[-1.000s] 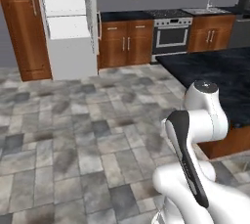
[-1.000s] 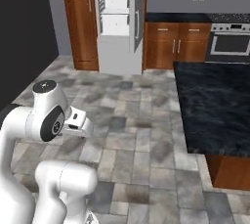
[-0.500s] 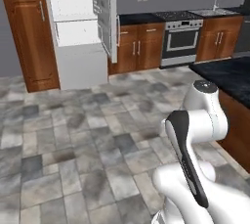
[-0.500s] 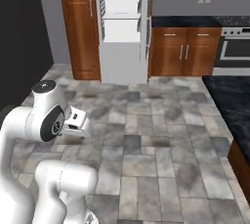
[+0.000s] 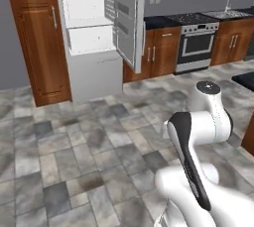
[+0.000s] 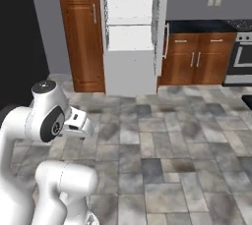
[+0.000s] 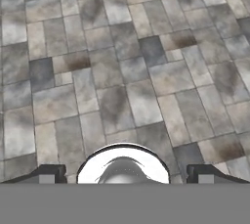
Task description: Open the fridge, grab two sodas, and place both sodas inside the bowl with ice on the dining counter.
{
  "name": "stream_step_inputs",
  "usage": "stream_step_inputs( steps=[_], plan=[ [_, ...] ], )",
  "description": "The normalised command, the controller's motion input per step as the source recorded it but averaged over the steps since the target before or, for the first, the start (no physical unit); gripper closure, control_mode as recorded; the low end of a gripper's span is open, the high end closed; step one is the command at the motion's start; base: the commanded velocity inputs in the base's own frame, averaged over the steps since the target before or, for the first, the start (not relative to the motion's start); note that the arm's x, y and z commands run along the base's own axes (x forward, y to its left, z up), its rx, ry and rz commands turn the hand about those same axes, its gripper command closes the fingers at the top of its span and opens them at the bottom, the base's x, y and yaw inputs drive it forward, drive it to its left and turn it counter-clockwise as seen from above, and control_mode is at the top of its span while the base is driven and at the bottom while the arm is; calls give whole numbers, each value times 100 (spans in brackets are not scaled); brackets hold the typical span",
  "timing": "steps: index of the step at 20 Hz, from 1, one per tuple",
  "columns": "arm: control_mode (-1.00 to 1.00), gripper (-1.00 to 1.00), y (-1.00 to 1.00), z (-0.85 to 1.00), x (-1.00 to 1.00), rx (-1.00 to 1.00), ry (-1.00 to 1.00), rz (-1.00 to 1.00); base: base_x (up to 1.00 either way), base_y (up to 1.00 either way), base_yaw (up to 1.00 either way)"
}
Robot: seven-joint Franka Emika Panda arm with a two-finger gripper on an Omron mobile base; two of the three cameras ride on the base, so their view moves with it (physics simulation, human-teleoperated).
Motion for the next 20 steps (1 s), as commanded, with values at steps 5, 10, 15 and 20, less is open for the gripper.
stream_step_inputs(
  steps=[5, 10, 15, 20],
  plan=[
    [100, -100, 0, 0, 0, 0, 0, 0, 100, 61, -7],
    [100, -100, 0, 0, 0, 0, 0, 0, 100, 35, 0],
    [100, -100, 0, 0, 0, 0, 0, 0, 100, 30, 0],
    [100, -100, 0, 0, 0, 0, 0, 0, 100, 13, 0]
  ],
)
